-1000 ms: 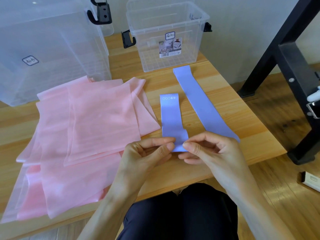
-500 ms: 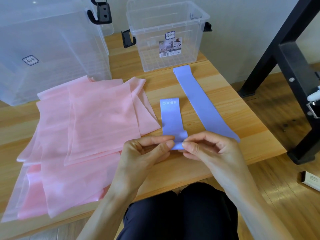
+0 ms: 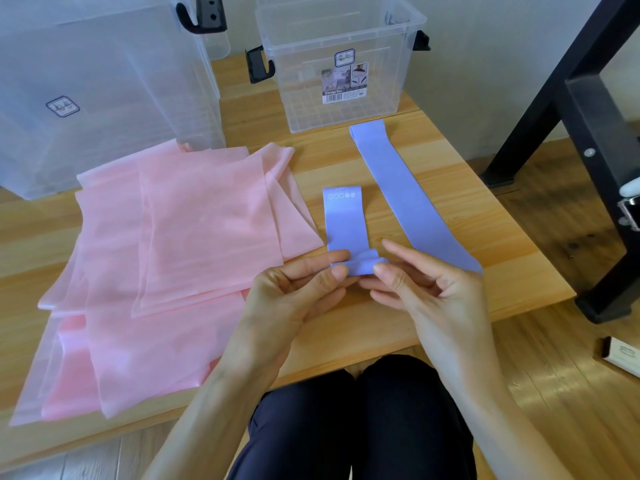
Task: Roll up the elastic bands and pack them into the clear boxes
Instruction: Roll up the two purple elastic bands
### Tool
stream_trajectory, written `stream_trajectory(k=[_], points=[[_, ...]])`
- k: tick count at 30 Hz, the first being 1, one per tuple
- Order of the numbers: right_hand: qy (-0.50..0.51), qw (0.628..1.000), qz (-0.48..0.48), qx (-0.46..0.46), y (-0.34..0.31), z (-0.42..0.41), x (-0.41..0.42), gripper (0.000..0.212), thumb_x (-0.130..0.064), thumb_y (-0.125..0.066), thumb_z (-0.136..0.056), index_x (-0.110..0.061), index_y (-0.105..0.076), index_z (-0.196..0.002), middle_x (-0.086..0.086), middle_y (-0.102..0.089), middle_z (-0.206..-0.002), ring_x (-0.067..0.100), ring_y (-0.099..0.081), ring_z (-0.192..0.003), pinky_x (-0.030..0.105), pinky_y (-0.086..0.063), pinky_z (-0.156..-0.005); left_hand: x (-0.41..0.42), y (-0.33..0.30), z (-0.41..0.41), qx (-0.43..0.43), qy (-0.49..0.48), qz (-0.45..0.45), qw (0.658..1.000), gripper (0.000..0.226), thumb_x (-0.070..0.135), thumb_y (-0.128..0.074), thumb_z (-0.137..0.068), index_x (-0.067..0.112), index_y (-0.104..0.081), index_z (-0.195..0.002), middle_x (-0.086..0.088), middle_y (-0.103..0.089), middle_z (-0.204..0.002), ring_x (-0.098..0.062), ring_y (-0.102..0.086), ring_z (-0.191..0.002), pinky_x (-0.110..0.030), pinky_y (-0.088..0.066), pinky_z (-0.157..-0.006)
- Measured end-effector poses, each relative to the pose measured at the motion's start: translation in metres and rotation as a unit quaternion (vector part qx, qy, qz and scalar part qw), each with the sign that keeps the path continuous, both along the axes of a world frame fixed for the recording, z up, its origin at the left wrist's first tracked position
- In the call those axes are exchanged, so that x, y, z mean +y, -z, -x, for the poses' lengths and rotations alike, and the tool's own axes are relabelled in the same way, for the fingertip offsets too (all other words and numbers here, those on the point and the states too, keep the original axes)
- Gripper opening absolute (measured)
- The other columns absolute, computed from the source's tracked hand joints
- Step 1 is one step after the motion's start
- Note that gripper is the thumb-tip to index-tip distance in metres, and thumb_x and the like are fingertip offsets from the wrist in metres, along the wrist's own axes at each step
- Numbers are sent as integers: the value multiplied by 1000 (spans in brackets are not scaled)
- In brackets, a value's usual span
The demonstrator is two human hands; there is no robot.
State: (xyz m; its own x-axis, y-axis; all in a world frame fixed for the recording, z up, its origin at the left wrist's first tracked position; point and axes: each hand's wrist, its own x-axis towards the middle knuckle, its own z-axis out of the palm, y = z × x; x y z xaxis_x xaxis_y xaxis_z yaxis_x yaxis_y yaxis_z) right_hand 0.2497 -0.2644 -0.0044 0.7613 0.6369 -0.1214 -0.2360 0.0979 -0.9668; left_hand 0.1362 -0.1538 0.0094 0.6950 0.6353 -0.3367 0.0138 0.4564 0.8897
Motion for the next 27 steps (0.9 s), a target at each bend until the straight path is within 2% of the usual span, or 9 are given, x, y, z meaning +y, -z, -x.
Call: stream_trajectory(k=[4, 11, 16, 21, 24, 27], points=[[10, 1000, 0, -20, 6, 6, 0, 23, -5, -66, -89, -4, -72, -111, 4, -78, -92, 18, -76, -84, 22, -59, -72, 0, 1, -1, 8, -9, -9, 1000, 28, 20, -73, -67, 18, -78, -94, -5, -78, -98, -11, -73, -96, -16, -56, -78], [10, 999, 3, -53, 11, 15, -1, 24, -7, -61, -94, -12, -70, -116, -2, -77, -98, 14, -75, -92, 25, -59, -80, -2, 5, -2, 3, -19, -28, 999, 23, 20, -74, -67, 23, -80, -89, -4, -78, -97, -12, -73, -96, -15, -56, -77], [0, 998, -4, -60, 10, 13, -3, 34, -5, -61, -94, -26, -65, -121, -3, -77, -101, 12, -74, -93, 22, -59, -78, -3, 4, -2, 3, -21, -39, 999, 21, 21, -73, -67, 25, -80, -86, -2, -78, -96, -10, -73, -95, -14, -55, -76], [3, 994, 14, -105, 13, 14, -3, 27, -6, -58, -96, -13, -69, -120, -5, -77, -97, 10, -74, -93, 24, -59, -81, -8, 6, -3, 14, -19, -84, 996, 28, 21, -70, -73, 20, -75, -101, 3, -78, -99, -8, -72, -97, -13, -55, -78], [-10, 994, 23, -104, 10, 7, -5, 27, -7, -64, -93, -16, -72, -117, -6, -77, -97, 10, -74, -92, 24, -59, -82, -7, 6, -1, 26, -17, -93, 995, 29, 23, -71, -73, 22, -75, -101, 2, -78, -99, -9, -72, -97, -15, -55, -81], [-28, 995, 27, -88, 5, -4, -7, 21, -5, -71, -86, -14, -76, -105, -2, -78, -90, 12, -75, -87, 22, -59, -78, -4, 4, 0, 27, -11, -79, 996, 27, 22, -72, -72, 22, -76, -99, 1, -78, -97, -10, -73, -96, -15, -55, -80]])
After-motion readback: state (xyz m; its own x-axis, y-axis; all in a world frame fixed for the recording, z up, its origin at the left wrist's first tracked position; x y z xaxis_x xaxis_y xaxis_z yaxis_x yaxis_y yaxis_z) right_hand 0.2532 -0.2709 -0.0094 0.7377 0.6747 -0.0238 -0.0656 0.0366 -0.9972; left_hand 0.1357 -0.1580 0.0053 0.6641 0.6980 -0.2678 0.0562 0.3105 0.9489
